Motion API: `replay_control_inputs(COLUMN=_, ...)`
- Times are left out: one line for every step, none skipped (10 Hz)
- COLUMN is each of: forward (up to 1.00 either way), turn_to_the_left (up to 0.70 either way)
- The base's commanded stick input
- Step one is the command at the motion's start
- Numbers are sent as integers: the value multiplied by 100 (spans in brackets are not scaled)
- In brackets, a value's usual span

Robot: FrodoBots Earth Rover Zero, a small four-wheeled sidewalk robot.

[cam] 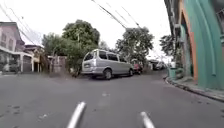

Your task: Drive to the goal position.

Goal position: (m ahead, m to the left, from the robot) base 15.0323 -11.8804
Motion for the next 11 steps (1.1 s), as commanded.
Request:
replay_control_inputs(forward=70, turn_to_the_left=-35)
replay_control_inputs(forward=70, turn_to_the_left=-35)
replay_control_inputs(forward=70, turn_to_the_left=-35)
replay_control_inputs(forward=70, turn_to_the_left=-35)
replay_control_inputs(forward=70, turn_to_the_left=-35)
replay_control_inputs(forward=70, turn_to_the_left=-35)
replay_control_inputs(forward=70, turn_to_the_left=-35)
replay_control_inputs(forward=70, turn_to_the_left=-35)
replay_control_inputs(forward=70, turn_to_the_left=-35)
replay_control_inputs(forward=70, turn_to_the_left=-35)
replay_control_inputs(forward=70, turn_to_the_left=-35)
